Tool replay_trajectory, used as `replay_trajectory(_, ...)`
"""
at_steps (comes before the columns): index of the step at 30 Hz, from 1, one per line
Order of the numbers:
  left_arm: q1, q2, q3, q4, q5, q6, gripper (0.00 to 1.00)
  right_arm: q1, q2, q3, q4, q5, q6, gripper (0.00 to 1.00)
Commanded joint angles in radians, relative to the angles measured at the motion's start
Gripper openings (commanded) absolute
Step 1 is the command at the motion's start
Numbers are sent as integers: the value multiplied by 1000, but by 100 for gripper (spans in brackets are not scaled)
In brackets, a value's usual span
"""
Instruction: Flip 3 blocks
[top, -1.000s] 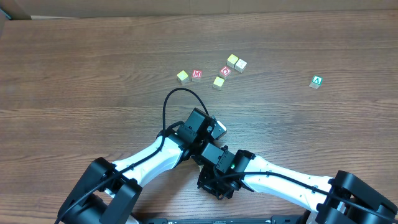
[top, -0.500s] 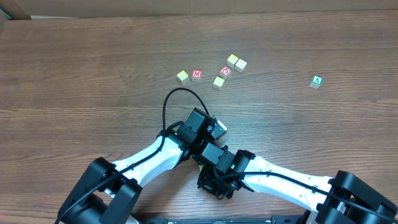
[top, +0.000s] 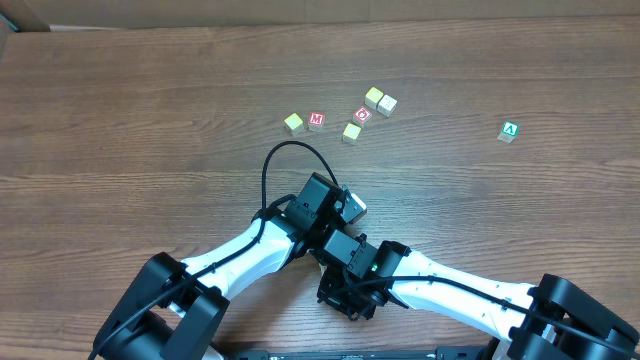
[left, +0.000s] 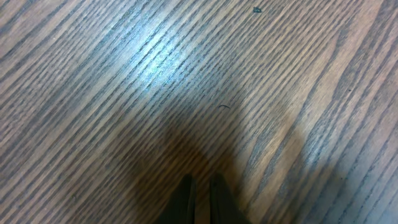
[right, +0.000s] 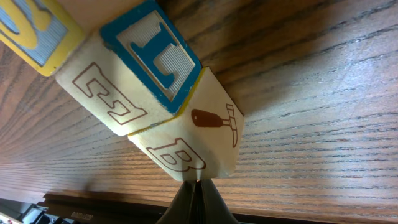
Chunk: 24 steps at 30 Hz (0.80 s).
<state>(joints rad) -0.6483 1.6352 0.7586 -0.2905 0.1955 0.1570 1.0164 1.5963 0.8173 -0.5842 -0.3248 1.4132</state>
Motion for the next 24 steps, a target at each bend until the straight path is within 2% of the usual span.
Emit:
replay_trajectory(1,-9,13,-10,4,21,-8,4,5,0,5,5,17,5,4)
replay_trajectory(8,0,13,-10,3,-123,-54,4,5,0,5,4,16,3,4)
replay_trajectory(24,6,13,-11,-42,-63,-14,4,5,0,5,4,17,0,4)
